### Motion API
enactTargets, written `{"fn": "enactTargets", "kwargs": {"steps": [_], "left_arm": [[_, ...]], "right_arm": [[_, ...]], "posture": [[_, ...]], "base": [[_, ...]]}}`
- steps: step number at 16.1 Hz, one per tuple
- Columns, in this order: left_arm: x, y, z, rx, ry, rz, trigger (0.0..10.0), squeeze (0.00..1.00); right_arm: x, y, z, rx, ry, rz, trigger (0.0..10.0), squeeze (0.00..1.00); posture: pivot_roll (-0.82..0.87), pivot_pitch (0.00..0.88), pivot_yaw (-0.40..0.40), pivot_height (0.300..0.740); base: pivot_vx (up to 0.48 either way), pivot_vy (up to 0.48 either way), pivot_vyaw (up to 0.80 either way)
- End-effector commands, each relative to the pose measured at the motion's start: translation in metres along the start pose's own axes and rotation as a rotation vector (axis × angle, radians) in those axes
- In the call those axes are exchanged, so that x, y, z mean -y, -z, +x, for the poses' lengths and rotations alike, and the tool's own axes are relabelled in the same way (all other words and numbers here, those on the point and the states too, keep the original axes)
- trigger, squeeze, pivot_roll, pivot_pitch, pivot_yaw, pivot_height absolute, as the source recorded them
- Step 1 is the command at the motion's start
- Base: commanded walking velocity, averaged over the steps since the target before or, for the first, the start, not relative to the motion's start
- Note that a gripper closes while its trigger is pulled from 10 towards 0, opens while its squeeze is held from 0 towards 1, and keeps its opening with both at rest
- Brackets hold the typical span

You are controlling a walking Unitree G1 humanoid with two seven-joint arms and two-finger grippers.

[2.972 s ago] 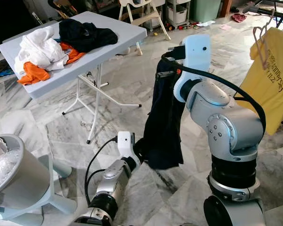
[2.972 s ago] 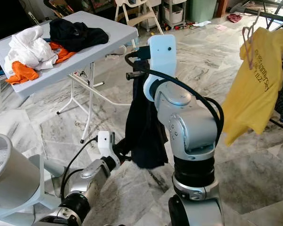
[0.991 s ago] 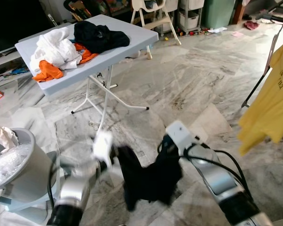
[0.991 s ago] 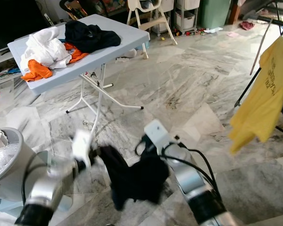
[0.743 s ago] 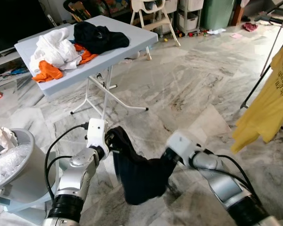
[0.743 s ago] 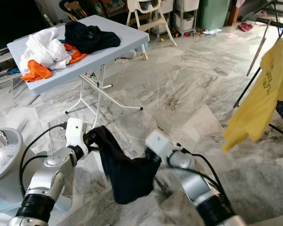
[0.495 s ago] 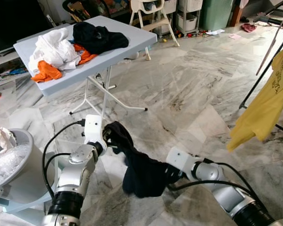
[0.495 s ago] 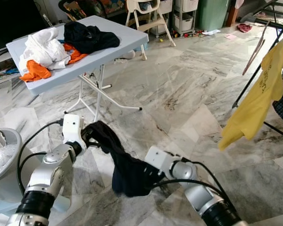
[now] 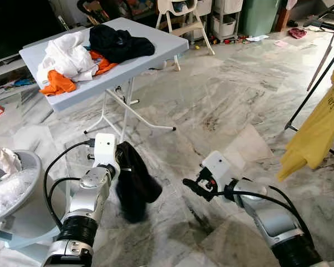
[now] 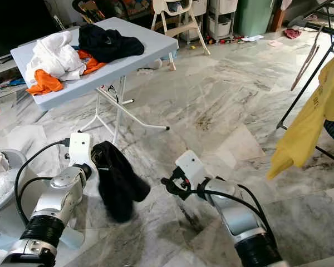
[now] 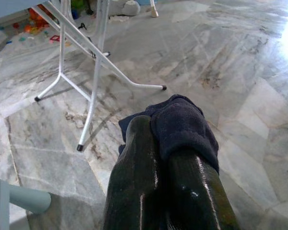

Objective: Hang hanger

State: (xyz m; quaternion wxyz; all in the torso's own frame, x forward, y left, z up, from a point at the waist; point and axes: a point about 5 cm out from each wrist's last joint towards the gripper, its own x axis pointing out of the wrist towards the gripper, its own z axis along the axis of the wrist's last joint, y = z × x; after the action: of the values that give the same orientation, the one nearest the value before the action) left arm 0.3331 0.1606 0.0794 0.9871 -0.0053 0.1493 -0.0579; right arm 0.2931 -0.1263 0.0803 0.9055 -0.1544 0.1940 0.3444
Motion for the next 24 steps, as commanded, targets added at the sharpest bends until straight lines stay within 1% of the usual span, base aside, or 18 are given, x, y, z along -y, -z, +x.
{"fn": "enactTargets", "kwargs": {"steps": [1,2,4,5,6,7,8,9,11,12,13,15,16,17,18,20,21,24], "left_arm": [[0.0,-0.004,0.001,0.018,0.006,0.017,0.0,0.0],[0.002,0.001,-0.001,0.0,0.03,0.053,0.0,0.0],[0.003,0.011,-0.005,-0.024,0.058,0.08,0.0,0.0],[0.002,0.017,-0.01,-0.034,0.054,0.097,0.0,0.0],[0.001,0.021,-0.013,-0.042,0.052,0.095,0.0,0.0],[0.002,0.025,-0.015,-0.054,0.051,0.102,1.7,0.0],[0.006,0.029,-0.02,-0.042,0.075,0.091,9.3,0.0],[0.012,0.03,-0.023,-0.025,0.115,0.085,10.0,0.0],[0.013,0.032,-0.026,-0.004,0.116,0.105,10.0,0.0],[0.014,0.032,-0.028,0.012,0.123,0.094,10.0,0.0],[0.014,0.033,-0.03,0.022,0.129,0.085,10.0,0.0],[0.016,0.035,-0.034,0.045,0.152,0.065,10.0,0.0],[0.016,0.041,-0.041,0.045,0.187,0.075,10.0,0.0],[0.015,0.043,-0.045,0.042,0.201,0.075,10.0,0.0],[0.012,0.049,-0.053,0.037,0.218,0.069,10.0,0.0],[0.009,0.06,-0.064,0.036,0.23,0.063,10.0,0.0],[0.007,0.066,-0.068,0.031,0.214,0.027,10.0,0.0],[0.009,0.068,-0.071,0.042,0.209,0.028,10.0,0.0]], "right_arm": [[0.0,0.005,0.004,-0.015,0.053,-0.006,10.0,1.0],[-0.001,0.008,0.007,-0.024,0.113,0.012,10.0,1.0],[-0.01,0.015,0.009,-0.025,0.158,0.022,10.0,1.0],[-0.013,0.018,0.009,-0.004,0.232,0.103,10.0,0.0],[-0.013,0.018,0.008,0.021,0.31,0.159,10.0,0.0],[-0.012,0.018,0.007,0.043,0.368,0.169,10.0,0.0],[-0.011,0.019,0.005,0.059,0.449,0.213,10.0,0.0],[-0.01,0.018,0.003,0.088,0.496,0.251,10.0,0.0],[-0.006,0.019,-0.002,0.102,0.558,0.263,10.0,0.0],[-0.003,0.019,-0.004,0.122,0.588,0.265,10.0,0.0],[-0.003,0.017,-0.006,0.169,0.574,0.306,10.0,0.0],[0.001,0.018,-0.012,0.188,0.63,0.293,10.0,0.0],[0.005,0.021,-0.02,0.183,0.666,0.269,10.0,0.0],[0.006,0.023,-0.023,0.179,0.661,0.29,10.0,0.0],[0.008,0.026,-0.033,0.211,0.688,0.31,10.0,0.0],[0.011,0.031,-0.045,0.225,0.724,0.305,10.0,0.0],[0.012,0.035,-0.049,0.221,0.736,0.299,10.0,0.0],[0.016,0.037,-0.054,0.205,0.766,0.279,10.0,0.0]], "posture": [[-0.15,0.01,0.14,0.74],[-0.15,0.007,0.142,0.74],[-0.15,0.005,0.144,0.74],[-0.15,0.004,0.143,0.74],[-0.15,0.003,0.143,0.74],[-0.15,0.0,0.144,0.74],[-0.15,0.0,0.151,0.74],[-0.16,0.0,0.156,0.74],[-0.16,0.0,0.162,0.74],[-0.17,0.0,0.164,0.74],[-0.17,0.0,0.165,0.74],[-0.18,0.0,0.171,0.74],[-0.19,0.0,0.172,0.74],[-0.19,0.0,0.174,0.74],[-0.2,0.0,0.178,0.74],[-0.21,0.0,0.178,0.74],[-0.21,0.0,0.175,0.74],[-0.21,0.0,0.158,0.74]], "base": [[0.0,0.0,0.0],[0.0,0.0,0.0],[0.0,0.0,0.0],[0.0,0.0,0.0],[0.0,0.0,0.0],[0.0,0.0,0.0],[0.0,0.0,0.0],[0.0,0.0,0.0],[0.0,0.0,0.0],[0.0,0.0,0.0],[0.0,0.0,0.0],[0.0,0.0,0.0],[0.0,0.0,0.0],[0.0,0.0,0.0],[0.259,0.0,0.0],[0.296,0.0,0.0],[0.33,0.0,0.0],[0.355,0.0,0.0]]}}
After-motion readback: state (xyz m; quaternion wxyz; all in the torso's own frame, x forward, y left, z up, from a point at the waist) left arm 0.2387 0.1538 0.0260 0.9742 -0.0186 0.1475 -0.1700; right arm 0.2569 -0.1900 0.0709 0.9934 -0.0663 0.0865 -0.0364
